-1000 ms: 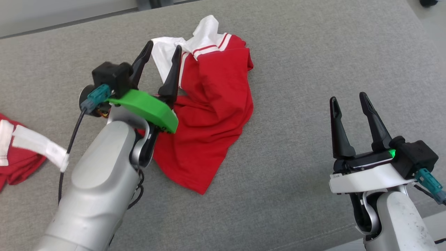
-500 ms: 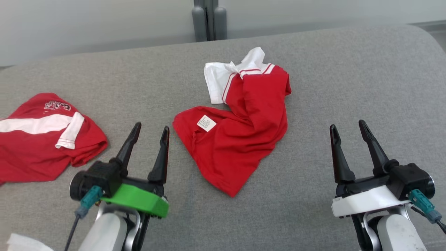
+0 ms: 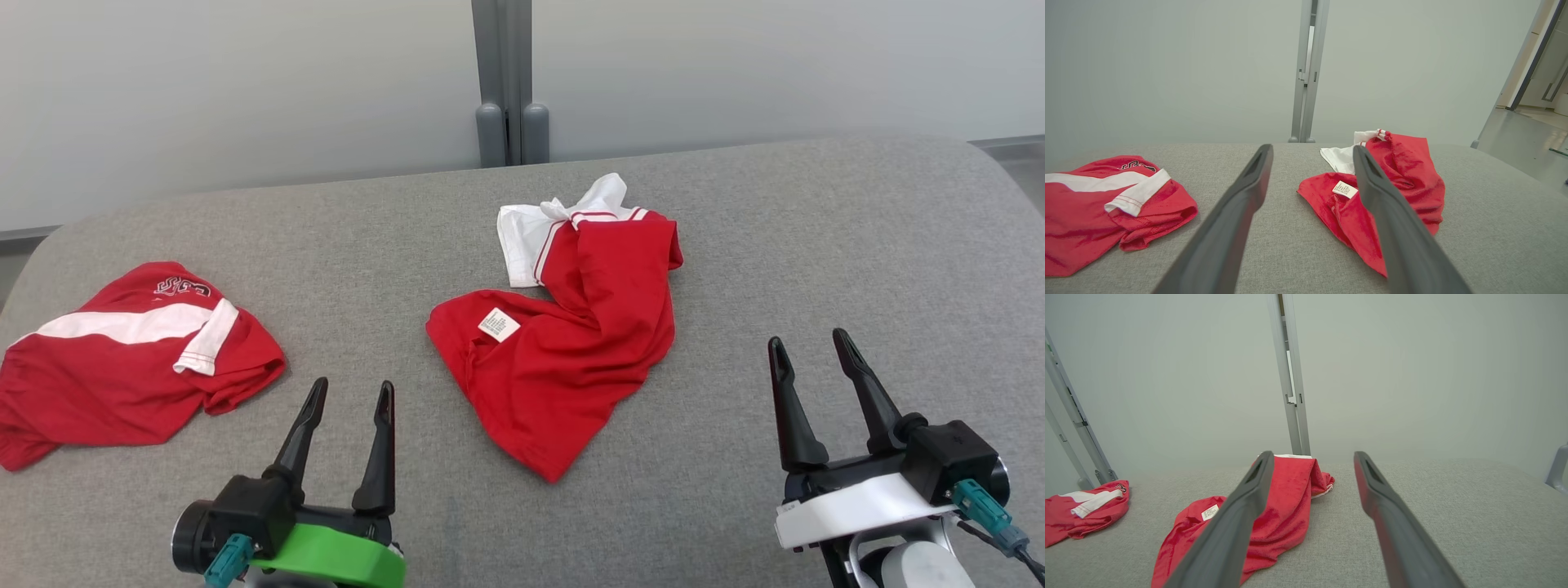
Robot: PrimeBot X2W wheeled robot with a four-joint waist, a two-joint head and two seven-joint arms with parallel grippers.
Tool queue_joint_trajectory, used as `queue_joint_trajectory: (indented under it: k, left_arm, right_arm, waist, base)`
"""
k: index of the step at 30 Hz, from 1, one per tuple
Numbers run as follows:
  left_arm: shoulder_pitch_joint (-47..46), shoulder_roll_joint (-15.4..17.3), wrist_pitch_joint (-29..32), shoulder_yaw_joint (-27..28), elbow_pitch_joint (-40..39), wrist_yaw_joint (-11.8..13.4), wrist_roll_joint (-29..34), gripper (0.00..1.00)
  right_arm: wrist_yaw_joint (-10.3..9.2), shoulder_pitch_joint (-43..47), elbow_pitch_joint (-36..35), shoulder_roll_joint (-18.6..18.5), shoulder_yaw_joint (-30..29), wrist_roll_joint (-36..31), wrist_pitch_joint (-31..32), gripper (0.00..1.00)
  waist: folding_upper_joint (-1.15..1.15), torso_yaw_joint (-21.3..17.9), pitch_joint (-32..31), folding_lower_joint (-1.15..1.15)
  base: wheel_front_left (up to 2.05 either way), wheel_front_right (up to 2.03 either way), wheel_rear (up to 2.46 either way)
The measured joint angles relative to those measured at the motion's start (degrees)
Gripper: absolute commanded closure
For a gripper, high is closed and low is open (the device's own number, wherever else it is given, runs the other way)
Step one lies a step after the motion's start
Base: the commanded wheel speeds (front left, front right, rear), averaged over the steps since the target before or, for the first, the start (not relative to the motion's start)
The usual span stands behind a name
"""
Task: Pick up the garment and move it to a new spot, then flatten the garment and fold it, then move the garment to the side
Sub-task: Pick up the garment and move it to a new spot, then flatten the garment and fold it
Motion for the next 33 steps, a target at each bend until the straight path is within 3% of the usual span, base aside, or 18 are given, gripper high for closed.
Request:
queue_joint_trajectory:
  k: [15, 21, 27, 33]
  left_arm:
    - [0.46, -1.49, 0.0, 2.11, 0.42, -2.14, 2.77, 0.0]
    - [-0.54, -1.55, 0.0, 0.26, 0.97, -2.32, 2.13, 0.0]
    - [-2.49, -1.58, 0.0, -2.78, 2.18, -2.22, 1.15, 0.0]
    - [-3.78, -1.59, 0.0, -5.6, 2.52, -1.52, 0.03, 0.0]
  right_arm:
    - [0.0, -0.03, 0.56, -0.02, 0.24, 0.04, 0.0, 0.0]
    - [0.0, -2.59, 2.65, 0.02, 5.39, -2.2, 0.0, 0.0]
    - [0.0, -8.04, 11.65, -0.02, 13.55, -3.19, -0.01, 0.0]
    - [0.0, -15.75, 22.96, -0.44, 18.02, -2.38, 0.37, 0.0]
  waist:
    - [0.0, 0.95, 0.08, 0.0]
    - [0.0, 2.51, 1.38, 0.0]
    - [0.0, 5.84, 3.35, 0.0]
    - [0.0, 10.39, 5.52, 0.0]
  base:
    - [0.0, 0.0, 0.0]
    - [0.0, 0.0, 0.0]
    - [0.0, 0.0, 0.0]
    - [0.0, 0.0, 0.0]
